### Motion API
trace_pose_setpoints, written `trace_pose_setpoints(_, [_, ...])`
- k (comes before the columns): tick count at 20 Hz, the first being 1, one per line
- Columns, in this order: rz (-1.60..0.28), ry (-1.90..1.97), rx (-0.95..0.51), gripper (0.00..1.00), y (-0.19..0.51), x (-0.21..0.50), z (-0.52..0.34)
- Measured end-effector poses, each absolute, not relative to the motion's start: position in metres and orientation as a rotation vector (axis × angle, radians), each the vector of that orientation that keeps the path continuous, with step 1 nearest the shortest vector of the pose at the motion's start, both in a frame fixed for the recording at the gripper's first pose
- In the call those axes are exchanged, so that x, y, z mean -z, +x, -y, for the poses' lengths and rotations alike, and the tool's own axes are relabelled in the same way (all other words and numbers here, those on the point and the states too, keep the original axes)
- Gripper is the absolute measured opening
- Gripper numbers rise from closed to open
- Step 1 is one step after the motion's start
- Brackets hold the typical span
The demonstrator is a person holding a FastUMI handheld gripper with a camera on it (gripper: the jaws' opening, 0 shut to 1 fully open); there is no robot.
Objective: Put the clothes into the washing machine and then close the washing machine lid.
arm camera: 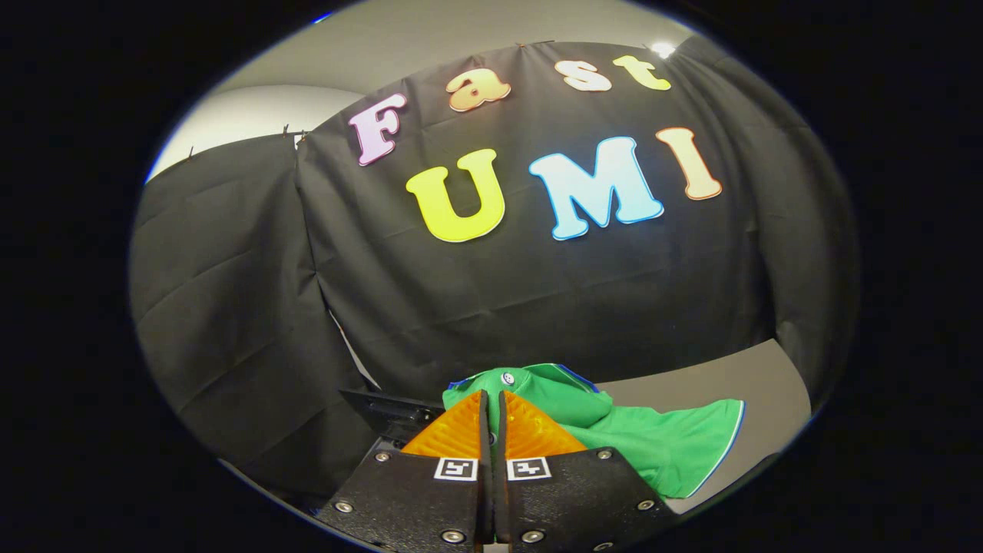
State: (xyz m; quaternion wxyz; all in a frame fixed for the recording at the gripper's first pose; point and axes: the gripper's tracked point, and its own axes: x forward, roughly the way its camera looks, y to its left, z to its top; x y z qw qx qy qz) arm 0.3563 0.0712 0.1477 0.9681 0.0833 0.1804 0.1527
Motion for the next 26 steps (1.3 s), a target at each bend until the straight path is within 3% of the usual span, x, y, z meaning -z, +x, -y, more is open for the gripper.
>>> trace_pose_setpoints(26, [-0.478, 0.142, -0.539, 0.00, 0.333, -0.090, -0.277])
